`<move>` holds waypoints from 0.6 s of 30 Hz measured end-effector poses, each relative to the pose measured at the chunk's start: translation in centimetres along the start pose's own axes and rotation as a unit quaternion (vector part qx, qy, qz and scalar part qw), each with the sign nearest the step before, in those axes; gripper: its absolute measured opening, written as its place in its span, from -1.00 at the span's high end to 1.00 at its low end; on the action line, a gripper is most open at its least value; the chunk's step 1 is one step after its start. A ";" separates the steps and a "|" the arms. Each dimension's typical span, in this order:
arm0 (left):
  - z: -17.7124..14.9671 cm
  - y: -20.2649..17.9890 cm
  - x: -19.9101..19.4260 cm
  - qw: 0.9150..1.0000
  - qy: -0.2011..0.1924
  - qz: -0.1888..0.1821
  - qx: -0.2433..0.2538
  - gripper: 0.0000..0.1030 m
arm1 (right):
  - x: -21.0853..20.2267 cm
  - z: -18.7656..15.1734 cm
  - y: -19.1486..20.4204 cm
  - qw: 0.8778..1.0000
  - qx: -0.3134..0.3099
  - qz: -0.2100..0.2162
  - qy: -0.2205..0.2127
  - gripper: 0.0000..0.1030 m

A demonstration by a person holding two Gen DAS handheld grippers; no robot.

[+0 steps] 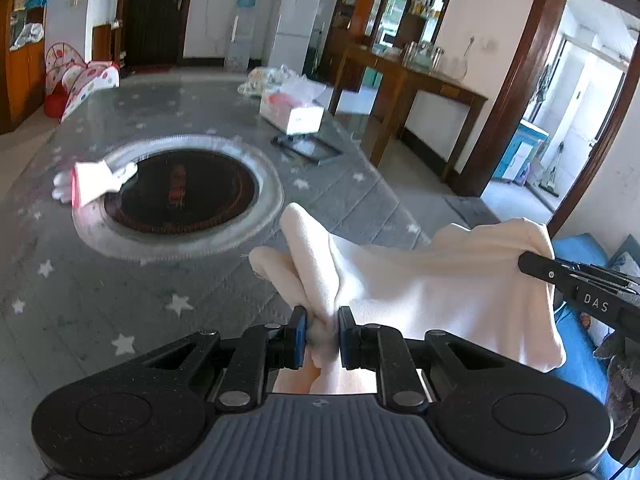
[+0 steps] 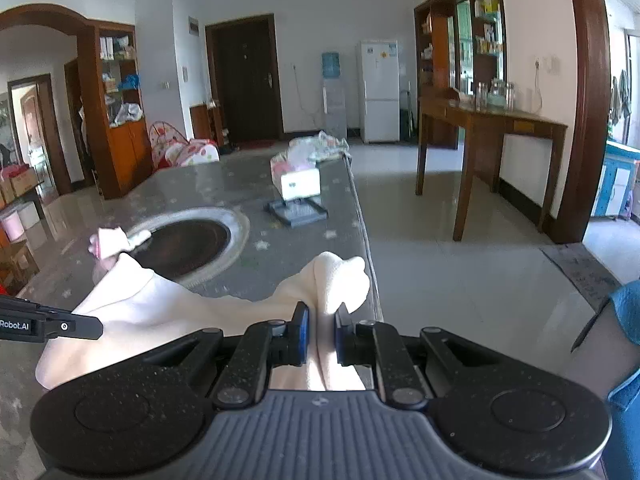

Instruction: Fold clothes

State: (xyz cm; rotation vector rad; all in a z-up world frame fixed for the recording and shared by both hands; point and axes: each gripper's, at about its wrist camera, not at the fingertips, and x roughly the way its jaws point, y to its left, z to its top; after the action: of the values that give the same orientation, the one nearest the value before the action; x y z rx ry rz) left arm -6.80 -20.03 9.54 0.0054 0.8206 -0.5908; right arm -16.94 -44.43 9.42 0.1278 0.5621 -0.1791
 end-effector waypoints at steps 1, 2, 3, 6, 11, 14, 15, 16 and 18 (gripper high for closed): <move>-0.3 0.1 0.4 1.000 0.005 0.001 0.000 0.66 | 0.4 -0.3 -0.1 1.000 0.001 0.000 0.005 0.78; -0.6 0.2 0.9 1.000 0.011 0.003 -0.001 0.66 | 0.8 -0.6 -0.1 1.000 0.002 -0.001 0.010 0.78; -0.8 0.3 1.3 1.000 0.016 0.003 -0.001 0.66 | 1.3 -0.9 -0.2 1.000 0.004 -0.001 0.016 0.78; -1.5 0.7 2.3 0.999 0.031 0.006 -0.004 0.66 | 2.6 -1.8 -0.5 1.000 0.008 -0.005 0.030 0.78; -2.4 1.5 3.8 0.998 0.054 0.010 -0.009 0.62 | 4.6 -3.3 -1.3 0.998 0.014 -0.015 0.056 0.77; -2.8 1.9 4.3 0.998 0.062 0.018 -0.006 0.49 | 5.4 -3.7 -1.6 0.997 0.016 -0.018 0.069 0.71; -2.9 2.0 4.4 0.998 0.064 0.022 -0.005 0.41 | 5.6 -3.8 -1.7 0.997 0.015 -0.021 0.073 0.69; -3.0 2.2 4.4 0.998 0.064 0.024 -0.004 0.41 | 5.8 -3.8 -1.8 0.997 0.015 -0.024 0.077 0.65; -2.9 2.5 4.2 0.998 0.062 0.025 -0.003 0.40 | 6.1 -3.8 -2.0 0.996 0.013 -0.033 0.079 0.62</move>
State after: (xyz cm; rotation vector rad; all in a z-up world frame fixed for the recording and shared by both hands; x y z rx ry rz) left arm -5.32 -19.35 4.05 0.0570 0.9407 -0.5455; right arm -14.26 -46.51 2.85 0.1506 0.7219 -0.2419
